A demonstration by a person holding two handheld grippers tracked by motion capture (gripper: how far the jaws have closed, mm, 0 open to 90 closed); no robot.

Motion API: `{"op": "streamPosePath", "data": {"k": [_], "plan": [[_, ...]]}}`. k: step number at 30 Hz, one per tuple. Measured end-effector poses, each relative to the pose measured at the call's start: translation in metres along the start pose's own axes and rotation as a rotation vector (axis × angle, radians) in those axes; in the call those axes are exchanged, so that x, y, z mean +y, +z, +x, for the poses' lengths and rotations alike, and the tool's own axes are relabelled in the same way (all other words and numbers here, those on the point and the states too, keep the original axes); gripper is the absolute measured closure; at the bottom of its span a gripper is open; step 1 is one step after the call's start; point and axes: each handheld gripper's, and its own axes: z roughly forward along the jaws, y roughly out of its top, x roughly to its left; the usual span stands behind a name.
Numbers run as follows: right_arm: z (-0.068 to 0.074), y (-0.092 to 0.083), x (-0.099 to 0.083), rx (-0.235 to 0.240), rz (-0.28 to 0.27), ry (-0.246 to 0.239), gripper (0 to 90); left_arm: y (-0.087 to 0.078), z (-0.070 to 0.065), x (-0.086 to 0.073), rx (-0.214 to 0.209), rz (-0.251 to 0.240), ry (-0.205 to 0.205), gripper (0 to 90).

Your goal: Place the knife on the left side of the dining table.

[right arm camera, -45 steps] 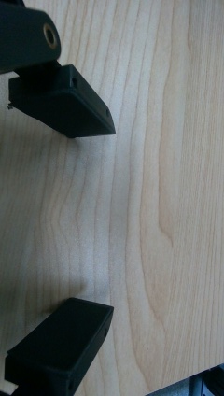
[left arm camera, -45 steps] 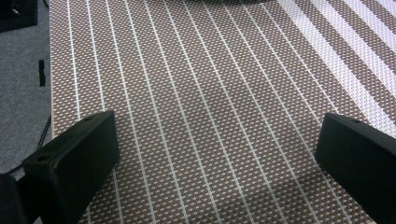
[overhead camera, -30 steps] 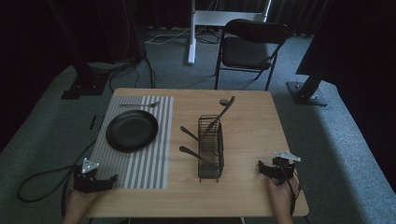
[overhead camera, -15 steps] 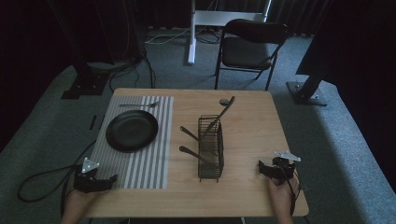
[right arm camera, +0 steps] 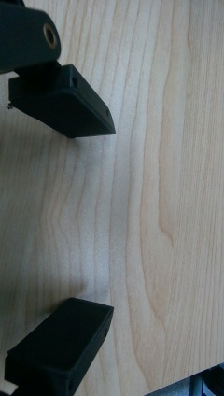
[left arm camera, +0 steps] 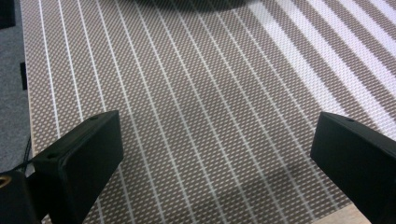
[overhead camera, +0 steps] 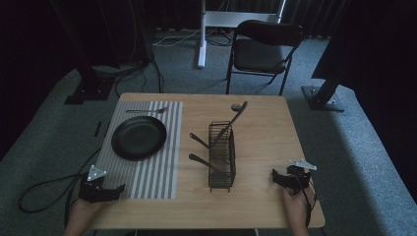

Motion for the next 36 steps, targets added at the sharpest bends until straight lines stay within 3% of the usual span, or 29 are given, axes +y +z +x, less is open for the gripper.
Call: {"op": "streamPosePath", "data": {"k": [16, 19, 24, 25, 36], "plan": [[0.0, 0.0, 0.0, 0.0, 0.0, 0.0, 11.1, -0.01, -0.018, 0.026, -0.06, -0.031, 0.056, 2.8], [0.0, 0.0, 0.0, 0.0, 0.0, 0.0, 11.2, -0.011, -0.024, 0.034, -0.09, -0.045, 0.065, 2.8], [0.0, 0.0, 0.0, 0.0, 0.0, 0.0, 11.1, -0.01, -0.029, 0.037, -0.101, -0.037, 0.084, 2.8], [0.0, 0.0, 0.0, 0.0, 0.0, 0.0, 11.1, -0.007, -0.038, 0.044, -0.115, -0.045, 0.105, 2.8], [0.0, 0.0, 0.0, 0.0, 0.0, 0.0, 11.2, -0.008, -0.056, 0.064, -0.164, -0.08, 0.144, 3.1]]}}
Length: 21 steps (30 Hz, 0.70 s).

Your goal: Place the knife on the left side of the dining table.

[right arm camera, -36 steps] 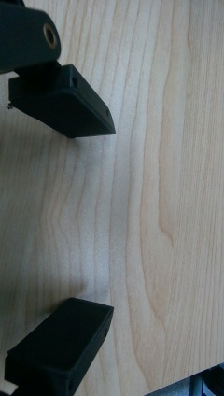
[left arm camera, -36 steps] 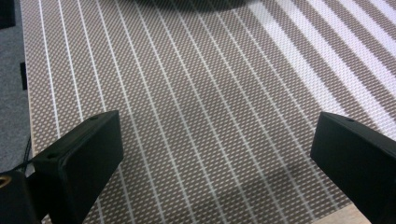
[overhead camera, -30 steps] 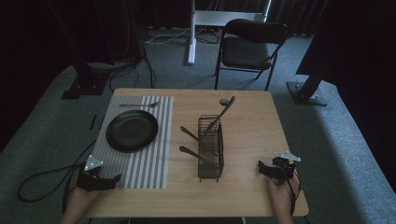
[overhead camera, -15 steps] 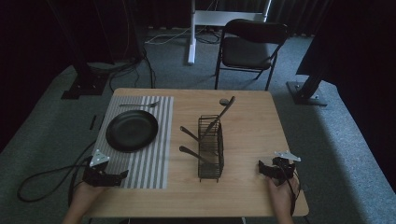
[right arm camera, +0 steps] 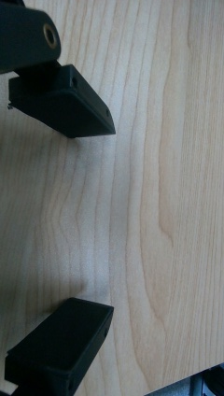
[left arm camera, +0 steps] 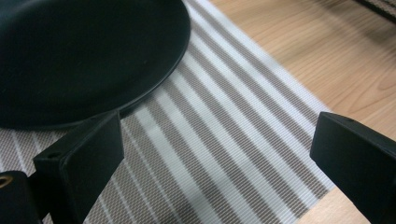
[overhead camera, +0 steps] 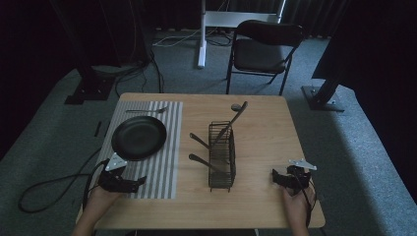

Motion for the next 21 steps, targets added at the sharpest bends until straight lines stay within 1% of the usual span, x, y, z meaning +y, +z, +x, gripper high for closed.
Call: {"op": "streamPosePath", "data": {"k": [1, 2, 4, 7, 8, 9, 10, 11, 12, 13, 14, 15, 17, 18, 19, 21], "plan": [[0.0, 0.0, 0.0, 0.0, 0.0, 0.0, 11.2, 0.0, -0.001, 0.002, -0.009, -0.003, 0.001, 3.1], [0.0, 0.0, 0.0, 0.0, 0.0, 0.0, 11.2, 0.0, -0.001, 0.002, -0.009, -0.003, 0.001, 3.1], [0.0, 0.0, 0.0, 0.0, 0.0, -0.001, 11.2, 0.0, -0.005, 0.007, -0.02, -0.013, 0.015, 3.2], [0.0, 0.0, 0.0, 0.0, -0.001, 0.0, 11.2, -0.001, -0.007, 0.01, -0.023, -0.02, 0.018, 3.9], [0.0, 0.0, 0.0, 0.0, -0.001, 0.0, 11.2, -0.003, -0.011, 0.014, -0.032, -0.033, 0.028, 4.0], [0.0, 0.0, 0.0, 0.0, -0.001, -0.001, 11.2, -0.004, -0.013, 0.016, -0.044, -0.039, 0.029, 3.9], [0.0, 0.0, 0.0, 0.0, -0.001, -0.001, 11.2, -0.004, -0.013, 0.016, -0.044, -0.039, 0.029, 4.0], [0.0, 0.0, 0.0, 0.0, -0.001, -0.001, 11.2, -0.004, -0.015, 0.017, -0.044, -0.043, 0.038, 4.0], [0.0, 0.0, 0.0, 0.0, -0.001, -0.001, 11.2, -0.005, -0.018, 0.021, -0.058, -0.043, 0.044, 4.0], [0.0, 0.0, 0.0, 0.0, -0.001, -0.001, 11.2, -0.005, -0.018, 0.021, -0.058, -0.043, 0.044, 4.0], [0.0, 0.0, 0.0, 0.0, -0.001, -0.001, 11.2, -0.006, -0.021, 0.024, -0.06, -0.055, 0.05, 4.0], [0.0, 0.0, 0.0, 0.0, 0.0, 0.0, 11.2, -0.008, -0.026, 0.029, -0.068, -0.059, 0.07, 4.0], [0.0, 0.0, 0.0, 0.0, -0.001, 0.0, 11.2, -0.008, -0.028, 0.031, -0.072, -0.066, 0.071, 4.0], [0.0, 0.0, 0.0, 0.0, -0.001, -0.001, 11.2, -0.01, -0.032, 0.035, -0.084, -0.072, 0.077, 4.0], [0.0, 0.0, 0.0, 0.0, -0.001, -0.001, 11.2, -0.01, -0.032, 0.035, -0.084, -0.072, 0.077, 3.9], [0.0, 0.0, 0.0, 0.0, -0.001, 0.0, 11.2, -0.013, -0.04, 0.041, -0.093, -0.087, 0.095, 4.0]]}}
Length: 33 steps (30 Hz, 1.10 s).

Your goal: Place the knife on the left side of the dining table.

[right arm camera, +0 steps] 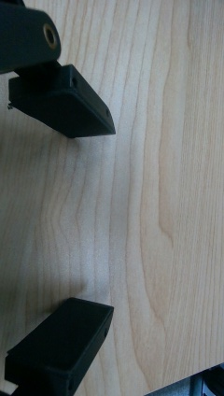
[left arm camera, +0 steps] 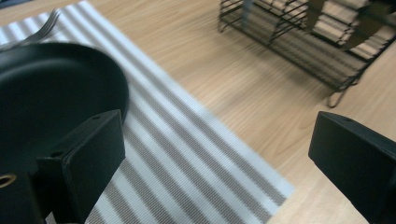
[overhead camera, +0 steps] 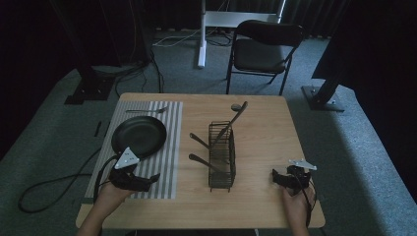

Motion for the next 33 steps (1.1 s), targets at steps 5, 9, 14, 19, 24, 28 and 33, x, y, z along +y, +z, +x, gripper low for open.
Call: {"op": "streamPosePath", "data": {"k": [5, 9, 14, 19, 24, 28, 33], "plan": [[0.0, 0.0, 0.0, 0.0, 0.0, -0.001, 11.2, -0.004, -0.007, 0.01, -0.031, -0.021, 0.009, 4.0], [0.0, 0.0, 0.0, 0.0, 0.0, -0.001, 11.2, -0.009, -0.014, 0.02, -0.042, -0.055, 0.022, 3.9], [0.0, 0.0, 0.0, 0.0, 0.0, -0.001, 11.2, -0.011, -0.025, 0.031, -0.056, -0.068, 0.059, 3.9], [0.0, 0.0, 0.0, 0.0, 0.0, 0.0, 11.2, -0.011, -0.034, 0.041, -0.082, -0.066, 0.083, 3.9], [0.0, 0.0, 0.0, 0.0, 0.0, 0.0, 11.2, -0.009, -0.043, 0.049, -0.098, -0.073, 0.09, 4.0], [0.0, 0.0, 0.0, 0.0, 0.0, 0.0, 11.2, -0.009, -0.046, 0.051, -0.102, -0.074, 0.098, 4.0], [0.0, 0.0, 0.0, 0.0, 0.0, 0.0, 11.3, -0.004, -0.055, 0.061, -0.124, -0.08, 0.105, 3.9]]}}
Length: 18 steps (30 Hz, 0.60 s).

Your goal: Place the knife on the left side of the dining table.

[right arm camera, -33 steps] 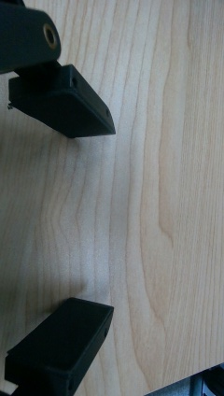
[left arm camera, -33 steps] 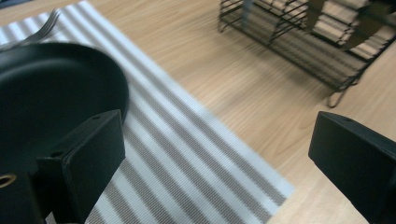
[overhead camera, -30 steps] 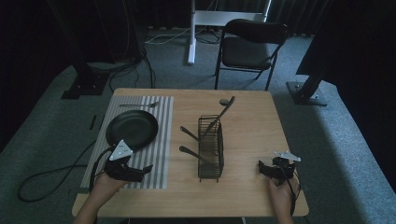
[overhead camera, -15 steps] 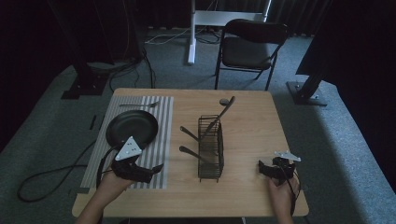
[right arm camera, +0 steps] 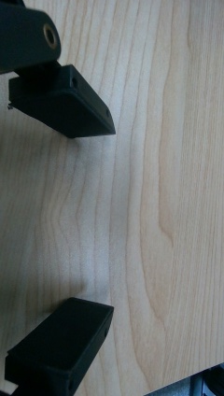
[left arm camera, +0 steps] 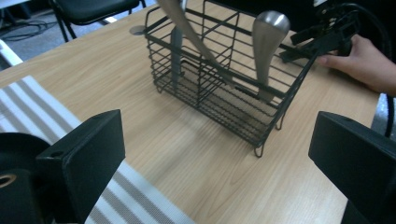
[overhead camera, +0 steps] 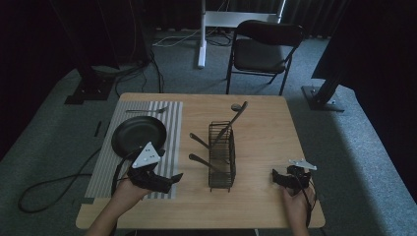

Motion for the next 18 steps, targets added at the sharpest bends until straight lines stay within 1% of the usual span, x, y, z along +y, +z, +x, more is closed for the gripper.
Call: {"op": "streamPosePath", "data": {"k": [3, 4, 6, 8, 9, 11, 12, 18], "plan": [[0.0, 0.0, 0.0, 0.0, 0.0, 0.0, 11.3, 0.002, -0.002, 0.003, -0.003, 0.0, 0.007, 4.0], [0.0, 0.0, 0.0, 0.0, 0.0, 0.0, 11.2, 0.004, -0.004, 0.007, -0.007, 0.002, 0.012, 3.9], [0.0, 0.0, 0.0, 0.0, 0.0, 0.0, 11.3, 0.006, -0.005, 0.011, -0.02, 0.003, 0.008, 4.0], [0.0, 0.0, 0.0, 0.0, 0.0, 0.0, 11.3, 0.006, -0.005, 0.011, -0.02, 0.003, 0.008, 4.0], [0.0, 0.0, 0.0, 0.0, 0.0, 0.0, 11.2, 0.008, -0.007, 0.014, -0.016, 0.001, 0.012, 4.0], [0.0, 0.0, 0.0, 0.0, 0.0, 0.001, 11.3, 0.01, -0.008, 0.018, -0.022, -0.001, 0.009, 4.0], [0.0, 0.0, 0.0, 0.0, 0.0, 0.0, 11.3, 0.012, -0.008, 0.021, -0.033, 0.001, 0.003, 4.0], [0.0, 0.0, 0.0, 0.0, 0.0, 0.001, 11.3, 0.018, -0.011, 0.029, -0.034, -0.006, -0.01, 4.0]]}}
